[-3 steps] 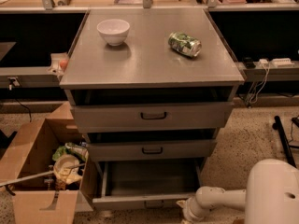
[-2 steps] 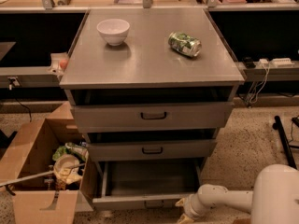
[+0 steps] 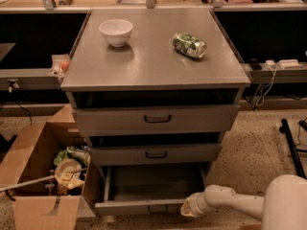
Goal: Close bottom drawer
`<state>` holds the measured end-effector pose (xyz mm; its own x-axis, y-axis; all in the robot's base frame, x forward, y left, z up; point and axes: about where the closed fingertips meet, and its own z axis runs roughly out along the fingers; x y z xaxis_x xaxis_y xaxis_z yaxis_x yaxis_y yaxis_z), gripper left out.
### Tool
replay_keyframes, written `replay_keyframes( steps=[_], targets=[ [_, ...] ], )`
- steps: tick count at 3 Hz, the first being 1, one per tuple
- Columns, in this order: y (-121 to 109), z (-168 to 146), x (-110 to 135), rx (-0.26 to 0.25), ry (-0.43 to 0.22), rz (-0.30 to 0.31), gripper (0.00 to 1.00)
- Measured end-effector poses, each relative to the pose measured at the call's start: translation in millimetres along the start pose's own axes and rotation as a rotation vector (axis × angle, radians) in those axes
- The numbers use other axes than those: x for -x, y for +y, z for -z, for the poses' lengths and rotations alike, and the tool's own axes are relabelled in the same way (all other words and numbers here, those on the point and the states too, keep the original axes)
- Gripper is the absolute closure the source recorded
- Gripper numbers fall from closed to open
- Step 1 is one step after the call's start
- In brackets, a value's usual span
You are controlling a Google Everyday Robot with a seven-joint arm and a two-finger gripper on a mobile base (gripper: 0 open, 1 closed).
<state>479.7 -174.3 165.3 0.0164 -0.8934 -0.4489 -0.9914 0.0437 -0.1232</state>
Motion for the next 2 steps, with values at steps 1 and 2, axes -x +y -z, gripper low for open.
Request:
replay_keyframes(
  steps=[1,2],
  targets=[
    [-4.2,-2.6,2.8,-0.014,-0.006,0.000,1.00],
    [-4.2,-2.6,2.8,-0.014,-0.006,0.000,0.81]
  ],
)
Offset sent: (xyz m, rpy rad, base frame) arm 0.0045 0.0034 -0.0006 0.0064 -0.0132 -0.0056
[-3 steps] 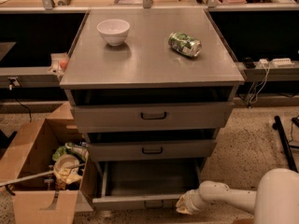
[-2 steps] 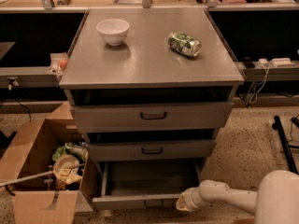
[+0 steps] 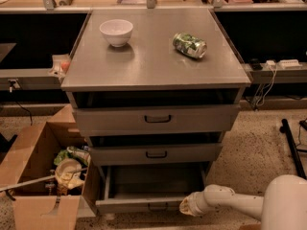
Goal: Close bottom drawer
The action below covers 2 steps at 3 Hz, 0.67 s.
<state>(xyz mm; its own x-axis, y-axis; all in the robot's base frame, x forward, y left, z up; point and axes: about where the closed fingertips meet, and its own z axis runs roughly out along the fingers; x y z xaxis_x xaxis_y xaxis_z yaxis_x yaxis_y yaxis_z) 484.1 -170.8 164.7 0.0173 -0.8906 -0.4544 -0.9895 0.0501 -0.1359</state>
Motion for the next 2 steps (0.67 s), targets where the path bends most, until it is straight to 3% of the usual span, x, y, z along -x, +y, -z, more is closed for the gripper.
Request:
replay_keyframes(
  steps=[2],
  targets=[
    [0.0,0.0,0.0,0.000,0.000,0.000,0.35]
  ],
)
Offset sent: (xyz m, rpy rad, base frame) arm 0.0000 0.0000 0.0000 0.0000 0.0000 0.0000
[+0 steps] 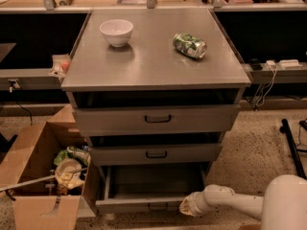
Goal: Close bottom drawer
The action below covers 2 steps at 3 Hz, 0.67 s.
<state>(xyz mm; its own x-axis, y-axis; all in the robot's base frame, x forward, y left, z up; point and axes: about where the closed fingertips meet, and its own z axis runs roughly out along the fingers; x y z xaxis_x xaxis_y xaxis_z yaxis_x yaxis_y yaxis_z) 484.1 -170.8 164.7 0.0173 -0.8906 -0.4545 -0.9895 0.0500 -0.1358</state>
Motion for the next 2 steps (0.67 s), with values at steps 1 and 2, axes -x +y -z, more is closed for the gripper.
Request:
replay_keyframes(
  steps=[1,2],
  targets=[
    [0.0,0.0,0.0,0.000,0.000,0.000,0.11],
    [0.1,-0.1,0.0,0.000,0.000,0.000,0.00]
  ],
)
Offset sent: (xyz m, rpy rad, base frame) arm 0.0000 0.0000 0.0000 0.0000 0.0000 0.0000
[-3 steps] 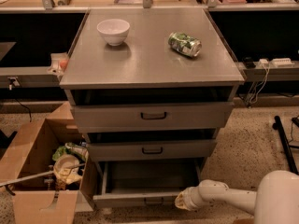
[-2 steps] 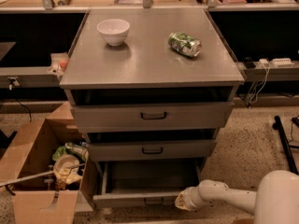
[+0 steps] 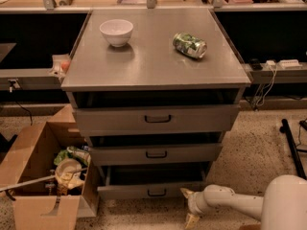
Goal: Close bottom drawer
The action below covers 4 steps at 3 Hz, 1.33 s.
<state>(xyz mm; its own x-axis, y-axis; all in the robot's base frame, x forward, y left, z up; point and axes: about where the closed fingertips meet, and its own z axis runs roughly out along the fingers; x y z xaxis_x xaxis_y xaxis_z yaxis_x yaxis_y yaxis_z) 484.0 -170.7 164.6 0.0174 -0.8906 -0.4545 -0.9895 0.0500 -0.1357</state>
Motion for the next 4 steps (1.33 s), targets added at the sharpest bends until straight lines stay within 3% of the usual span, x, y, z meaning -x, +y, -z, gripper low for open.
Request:
replay_keyframes(
  steps=[1,2,3,4],
  targets=[
    [0.0,0.0,0.0,0.000,0.000,0.000,0.00],
    [-2.5,0.9,0.9,-0.010,-0.008,0.007,0.15],
    [-22.5,8.4,5.4,-0.047,-0.011,0.025,0.38],
    [-54.3,8.3,5.6,-0.085,0.006,0.016,0.69]
  ],
)
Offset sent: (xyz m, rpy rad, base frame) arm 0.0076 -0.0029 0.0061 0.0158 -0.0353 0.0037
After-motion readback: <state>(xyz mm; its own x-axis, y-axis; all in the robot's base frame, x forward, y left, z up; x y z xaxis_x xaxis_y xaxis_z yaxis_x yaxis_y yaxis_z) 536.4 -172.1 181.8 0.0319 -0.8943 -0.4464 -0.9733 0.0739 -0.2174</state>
